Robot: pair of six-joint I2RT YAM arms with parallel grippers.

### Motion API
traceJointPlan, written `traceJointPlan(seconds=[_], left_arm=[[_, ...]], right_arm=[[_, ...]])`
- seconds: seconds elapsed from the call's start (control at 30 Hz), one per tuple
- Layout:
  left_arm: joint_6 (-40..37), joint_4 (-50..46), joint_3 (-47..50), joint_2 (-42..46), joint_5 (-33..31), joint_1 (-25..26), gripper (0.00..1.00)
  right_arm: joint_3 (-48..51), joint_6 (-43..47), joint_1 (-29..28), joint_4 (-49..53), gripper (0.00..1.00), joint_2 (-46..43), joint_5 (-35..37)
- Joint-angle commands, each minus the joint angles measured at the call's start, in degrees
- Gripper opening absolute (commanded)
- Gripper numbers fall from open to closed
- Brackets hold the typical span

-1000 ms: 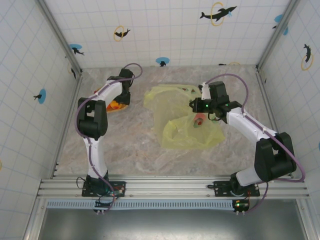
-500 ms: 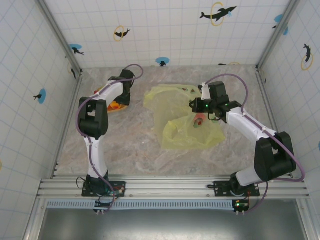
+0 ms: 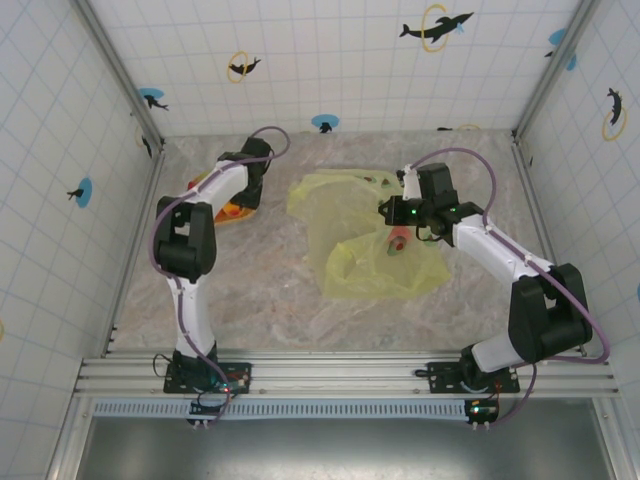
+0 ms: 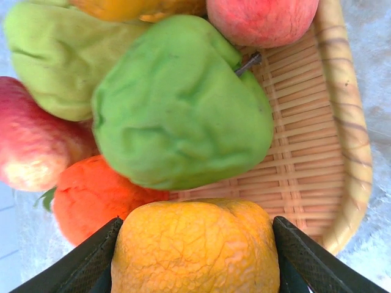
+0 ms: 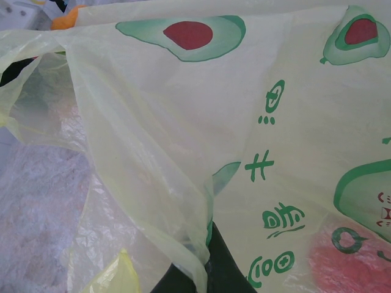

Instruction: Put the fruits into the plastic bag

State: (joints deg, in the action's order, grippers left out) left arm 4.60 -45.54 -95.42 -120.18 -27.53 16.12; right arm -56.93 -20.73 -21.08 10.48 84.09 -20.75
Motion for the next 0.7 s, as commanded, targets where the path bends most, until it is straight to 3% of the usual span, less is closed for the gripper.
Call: traceJointPlan(seconds=[0.0, 0.17, 0.43, 0.57, 0.67], left_arm=[[1.8, -2.5, 2.5, 8.3, -0.2, 1.4, 0.60], [5.0, 2.6, 16.8, 23.3, 5.3, 6.8, 0.60], [15.7, 10.2, 42.0, 47.4, 17.3, 17.4, 0.58], [19.0, 23.7, 48.5, 54.9, 29.0, 22.2, 0.58], [20.7, 34.0, 49.8, 54.6, 34.9, 23.5, 0.57]], right_arm=[[1.0, 0.3, 0.4, -0.3, 0.00, -0.2, -0.1], [1.0, -1.0, 1.4, -0.7, 0.00, -0.2, -4.4], [-1.6, -1.3, 2.4, 2.0, 0.00, 1.1, -5.1], [-3.0, -1.6, 2.3, 4.0, 0.00, 1.9, -7.3], [-4.2, -0.1, 2.3, 6.7, 0.00, 1.5, -8.0]])
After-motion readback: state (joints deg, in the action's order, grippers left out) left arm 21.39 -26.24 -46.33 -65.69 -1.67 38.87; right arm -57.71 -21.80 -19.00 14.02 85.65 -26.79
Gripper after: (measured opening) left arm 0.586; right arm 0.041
